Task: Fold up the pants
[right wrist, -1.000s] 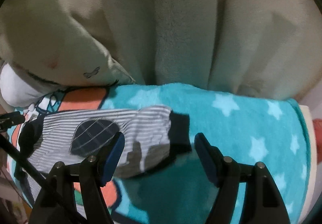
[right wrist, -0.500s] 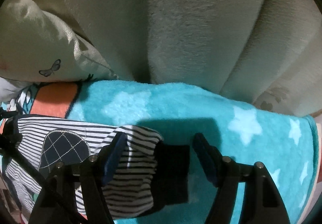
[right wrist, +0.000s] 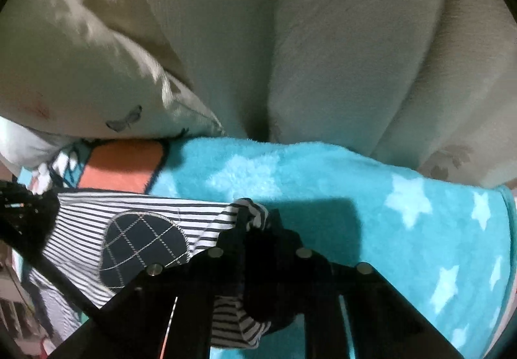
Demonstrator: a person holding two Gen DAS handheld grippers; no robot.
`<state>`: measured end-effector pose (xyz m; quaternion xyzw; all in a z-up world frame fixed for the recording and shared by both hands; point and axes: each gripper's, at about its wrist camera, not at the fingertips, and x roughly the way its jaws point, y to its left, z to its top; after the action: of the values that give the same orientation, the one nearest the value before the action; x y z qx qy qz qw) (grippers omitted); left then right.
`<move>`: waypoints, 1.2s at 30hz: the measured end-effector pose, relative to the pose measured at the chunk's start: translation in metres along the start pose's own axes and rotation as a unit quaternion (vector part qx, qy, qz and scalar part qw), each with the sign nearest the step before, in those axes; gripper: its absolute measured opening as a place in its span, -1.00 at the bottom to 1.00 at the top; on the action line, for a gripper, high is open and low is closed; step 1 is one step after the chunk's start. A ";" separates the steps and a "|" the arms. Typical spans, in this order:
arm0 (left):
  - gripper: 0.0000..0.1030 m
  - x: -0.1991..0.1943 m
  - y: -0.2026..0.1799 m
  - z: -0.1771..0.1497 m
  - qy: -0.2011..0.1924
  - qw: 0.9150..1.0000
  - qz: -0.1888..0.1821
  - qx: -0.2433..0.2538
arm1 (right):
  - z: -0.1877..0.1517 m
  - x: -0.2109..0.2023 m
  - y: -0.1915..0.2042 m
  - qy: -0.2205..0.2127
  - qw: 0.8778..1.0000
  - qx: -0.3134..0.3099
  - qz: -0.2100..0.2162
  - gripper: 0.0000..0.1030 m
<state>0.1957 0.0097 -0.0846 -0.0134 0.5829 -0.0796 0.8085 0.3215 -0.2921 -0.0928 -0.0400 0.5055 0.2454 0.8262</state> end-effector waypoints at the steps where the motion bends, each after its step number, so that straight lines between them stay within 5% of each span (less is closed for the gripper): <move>1: -0.91 -0.005 -0.005 0.000 -0.008 1.000 0.001 0.001 | -0.002 -0.007 -0.001 -0.006 1.000 0.005 0.000 -0.76; 6: -0.91 -0.054 -0.004 -0.015 -0.053 0.998 0.006 0.017 | -0.024 -0.047 -0.002 -0.032 0.999 0.022 0.001 -0.77; 14: -0.91 -0.121 -0.047 -0.077 -0.122 0.989 0.015 0.081 | -0.104 -0.108 0.013 -0.056 0.997 0.056 -0.002 -0.77; 24: -0.92 -0.075 -0.067 -0.180 -0.024 0.997 -0.044 0.064 | -0.243 -0.112 0.012 0.003 0.986 0.168 -0.017 -0.66; 28: -0.90 -0.063 -0.061 -0.197 0.002 0.997 -0.048 0.067 | -0.280 -0.126 0.008 0.005 0.975 0.221 -0.025 -0.27; 36: -0.82 -0.084 -0.035 -0.222 0.006 0.997 -0.062 0.050 | -0.268 -0.161 0.018 -0.062 0.967 0.241 -0.062 -0.10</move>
<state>-0.0439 0.0028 -0.0724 -0.0091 0.5810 -0.1587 0.7982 0.0357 -0.4192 -0.0815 0.1438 0.4941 0.0665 0.8549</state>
